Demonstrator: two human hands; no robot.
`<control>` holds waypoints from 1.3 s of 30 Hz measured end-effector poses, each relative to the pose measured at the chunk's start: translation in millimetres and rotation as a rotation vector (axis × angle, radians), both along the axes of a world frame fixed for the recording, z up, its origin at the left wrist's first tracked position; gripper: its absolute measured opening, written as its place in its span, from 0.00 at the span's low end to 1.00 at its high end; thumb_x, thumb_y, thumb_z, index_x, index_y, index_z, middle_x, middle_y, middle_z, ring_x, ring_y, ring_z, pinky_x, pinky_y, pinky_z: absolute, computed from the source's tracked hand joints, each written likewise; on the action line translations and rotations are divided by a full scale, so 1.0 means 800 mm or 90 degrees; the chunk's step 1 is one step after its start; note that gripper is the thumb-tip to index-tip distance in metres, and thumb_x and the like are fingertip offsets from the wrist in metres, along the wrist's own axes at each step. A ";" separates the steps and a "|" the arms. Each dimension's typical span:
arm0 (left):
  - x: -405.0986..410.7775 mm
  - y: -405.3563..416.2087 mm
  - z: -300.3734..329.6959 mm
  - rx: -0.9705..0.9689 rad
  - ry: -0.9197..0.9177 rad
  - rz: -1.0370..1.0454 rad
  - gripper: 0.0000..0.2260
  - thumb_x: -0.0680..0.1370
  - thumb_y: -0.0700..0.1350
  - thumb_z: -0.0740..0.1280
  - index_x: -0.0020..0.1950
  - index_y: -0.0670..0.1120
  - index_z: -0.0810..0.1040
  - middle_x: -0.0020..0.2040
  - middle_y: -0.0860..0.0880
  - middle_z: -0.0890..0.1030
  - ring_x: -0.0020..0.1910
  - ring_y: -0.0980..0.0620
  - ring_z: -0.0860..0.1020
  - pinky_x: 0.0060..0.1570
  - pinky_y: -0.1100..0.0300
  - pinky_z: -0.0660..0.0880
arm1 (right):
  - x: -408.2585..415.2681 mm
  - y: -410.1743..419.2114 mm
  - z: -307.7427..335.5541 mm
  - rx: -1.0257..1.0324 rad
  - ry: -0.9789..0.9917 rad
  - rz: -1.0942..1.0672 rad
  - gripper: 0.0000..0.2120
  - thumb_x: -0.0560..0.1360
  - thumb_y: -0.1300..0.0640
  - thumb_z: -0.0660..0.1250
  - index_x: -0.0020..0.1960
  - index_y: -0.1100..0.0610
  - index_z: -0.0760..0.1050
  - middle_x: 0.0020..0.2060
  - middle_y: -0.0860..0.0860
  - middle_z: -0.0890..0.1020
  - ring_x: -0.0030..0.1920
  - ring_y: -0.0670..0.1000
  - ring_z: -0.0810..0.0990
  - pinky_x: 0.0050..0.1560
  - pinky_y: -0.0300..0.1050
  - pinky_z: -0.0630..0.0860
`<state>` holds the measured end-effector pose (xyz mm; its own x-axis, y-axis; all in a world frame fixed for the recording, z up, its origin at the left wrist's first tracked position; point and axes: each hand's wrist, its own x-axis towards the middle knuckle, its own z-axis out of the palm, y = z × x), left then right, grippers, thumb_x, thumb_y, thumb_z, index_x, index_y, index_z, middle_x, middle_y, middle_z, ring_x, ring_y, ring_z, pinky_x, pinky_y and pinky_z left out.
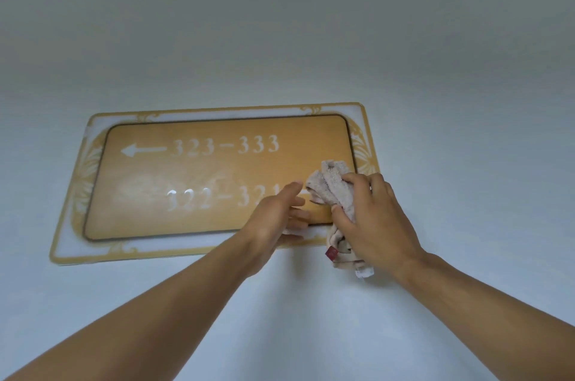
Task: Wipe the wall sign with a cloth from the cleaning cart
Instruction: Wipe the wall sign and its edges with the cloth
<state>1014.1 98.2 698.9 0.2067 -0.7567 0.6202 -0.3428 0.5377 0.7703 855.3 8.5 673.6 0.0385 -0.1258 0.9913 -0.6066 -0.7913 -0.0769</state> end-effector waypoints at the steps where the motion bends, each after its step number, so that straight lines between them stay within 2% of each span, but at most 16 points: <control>1: -0.005 0.000 0.000 0.011 0.017 -0.032 0.23 0.77 0.64 0.63 0.56 0.47 0.81 0.51 0.46 0.85 0.52 0.48 0.83 0.57 0.48 0.79 | 0.001 0.008 -0.001 -0.007 0.021 0.000 0.24 0.78 0.46 0.62 0.72 0.50 0.64 0.62 0.51 0.69 0.65 0.52 0.68 0.54 0.49 0.77; 3: -0.009 0.001 0.001 -0.013 0.044 -0.095 0.20 0.76 0.62 0.67 0.54 0.47 0.84 0.50 0.44 0.86 0.51 0.46 0.84 0.53 0.49 0.81 | 0.005 0.016 -0.005 -0.028 0.053 -0.004 0.24 0.78 0.46 0.62 0.72 0.50 0.64 0.63 0.51 0.70 0.65 0.51 0.68 0.55 0.47 0.76; 5: -0.016 0.003 -0.001 -0.028 0.067 -0.145 0.20 0.75 0.58 0.71 0.56 0.42 0.83 0.47 0.43 0.86 0.48 0.45 0.85 0.47 0.51 0.82 | 0.000 0.019 -0.008 -0.027 0.061 0.000 0.24 0.78 0.46 0.62 0.72 0.50 0.64 0.64 0.50 0.70 0.65 0.51 0.69 0.55 0.47 0.76; 8: -0.021 0.006 -0.011 -0.027 0.067 -0.138 0.21 0.75 0.51 0.73 0.60 0.37 0.78 0.52 0.39 0.85 0.50 0.42 0.84 0.54 0.46 0.81 | -0.009 0.020 -0.013 -0.003 0.063 0.031 0.24 0.78 0.45 0.62 0.72 0.49 0.64 0.64 0.49 0.70 0.65 0.50 0.70 0.57 0.48 0.76; 11: -0.029 0.012 -0.018 -0.025 0.065 -0.119 0.15 0.76 0.45 0.73 0.58 0.39 0.79 0.55 0.37 0.84 0.49 0.40 0.83 0.57 0.44 0.80 | -0.014 0.019 -0.021 0.023 0.099 0.044 0.26 0.78 0.43 0.62 0.73 0.50 0.63 0.64 0.48 0.70 0.64 0.49 0.71 0.55 0.47 0.76; 15: -0.036 0.021 -0.020 -0.028 0.042 -0.075 0.02 0.76 0.40 0.71 0.46 0.45 0.84 0.43 0.42 0.85 0.40 0.44 0.83 0.56 0.44 0.79 | -0.013 0.023 -0.027 0.114 0.119 0.128 0.26 0.76 0.40 0.63 0.70 0.49 0.64 0.62 0.46 0.72 0.58 0.49 0.75 0.54 0.48 0.77; 17: -0.037 0.025 -0.020 -0.024 0.023 -0.049 0.06 0.76 0.39 0.70 0.41 0.46 0.84 0.38 0.45 0.83 0.37 0.47 0.82 0.54 0.47 0.80 | -0.013 0.024 -0.028 0.206 0.110 0.258 0.27 0.73 0.37 0.65 0.67 0.48 0.67 0.58 0.44 0.75 0.56 0.47 0.77 0.55 0.50 0.78; 20: -0.037 0.035 -0.025 -0.006 -0.017 -0.033 0.02 0.76 0.38 0.69 0.46 0.43 0.81 0.41 0.43 0.80 0.40 0.47 0.81 0.54 0.48 0.79 | -0.012 0.030 -0.027 0.350 0.037 0.466 0.22 0.70 0.32 0.64 0.54 0.47 0.73 0.47 0.43 0.80 0.47 0.43 0.80 0.47 0.44 0.76; 23: -0.042 0.048 -0.029 0.016 -0.031 -0.039 0.00 0.77 0.39 0.69 0.46 0.43 0.80 0.41 0.44 0.80 0.42 0.46 0.80 0.51 0.48 0.79 | -0.014 0.034 -0.031 0.362 -0.004 0.481 0.19 0.78 0.35 0.61 0.42 0.50 0.70 0.35 0.43 0.74 0.35 0.43 0.73 0.37 0.39 0.66; 26: -0.043 0.060 -0.028 0.032 -0.043 -0.032 0.04 0.77 0.38 0.68 0.43 0.44 0.79 0.38 0.45 0.80 0.38 0.47 0.80 0.45 0.52 0.80 | -0.016 0.042 -0.037 0.360 -0.015 0.494 0.19 0.79 0.37 0.63 0.44 0.53 0.73 0.32 0.43 0.72 0.32 0.43 0.70 0.35 0.38 0.65; 29: -0.035 0.078 -0.032 0.044 -0.046 -0.009 0.06 0.77 0.36 0.67 0.42 0.44 0.80 0.37 0.44 0.81 0.36 0.47 0.80 0.44 0.51 0.80 | -0.021 0.059 -0.049 0.379 -0.014 0.516 0.16 0.78 0.41 0.67 0.51 0.55 0.76 0.37 0.46 0.79 0.37 0.45 0.76 0.40 0.41 0.72; 31: -0.024 0.093 -0.036 0.047 -0.039 0.015 0.06 0.77 0.34 0.67 0.42 0.42 0.81 0.37 0.44 0.81 0.35 0.46 0.81 0.39 0.53 0.80 | -0.023 0.070 -0.056 0.385 -0.013 0.494 0.14 0.79 0.44 0.68 0.51 0.56 0.76 0.39 0.47 0.82 0.40 0.49 0.78 0.44 0.44 0.74; 33: -0.013 0.103 -0.039 0.047 -0.036 0.055 0.06 0.78 0.34 0.66 0.43 0.41 0.81 0.37 0.43 0.81 0.35 0.46 0.81 0.35 0.55 0.79 | -0.030 0.075 -0.061 0.396 -0.016 0.460 0.13 0.78 0.46 0.68 0.50 0.56 0.74 0.35 0.45 0.79 0.36 0.48 0.75 0.39 0.43 0.72; 35: 0.005 0.119 -0.046 0.053 -0.030 0.091 0.06 0.78 0.34 0.66 0.42 0.40 0.79 0.38 0.42 0.81 0.36 0.45 0.81 0.34 0.55 0.79 | -0.033 0.085 -0.067 0.421 -0.030 0.437 0.11 0.77 0.47 0.68 0.51 0.55 0.75 0.40 0.48 0.83 0.37 0.48 0.79 0.39 0.42 0.74; 37: 0.023 0.131 -0.056 0.057 -0.035 0.120 0.06 0.78 0.34 0.66 0.41 0.40 0.79 0.38 0.42 0.81 0.37 0.44 0.81 0.35 0.54 0.80 | -0.035 0.091 -0.076 0.444 -0.052 0.450 0.09 0.77 0.50 0.69 0.54 0.53 0.76 0.45 0.51 0.86 0.44 0.52 0.85 0.49 0.49 0.81; 39: 0.040 0.146 -0.071 0.068 -0.040 0.135 0.05 0.78 0.34 0.67 0.42 0.39 0.79 0.38 0.42 0.81 0.37 0.44 0.81 0.36 0.53 0.80 | -0.032 0.105 -0.087 0.469 -0.047 0.470 0.09 0.77 0.54 0.70 0.56 0.53 0.78 0.45 0.53 0.87 0.48 0.56 0.86 0.58 0.58 0.80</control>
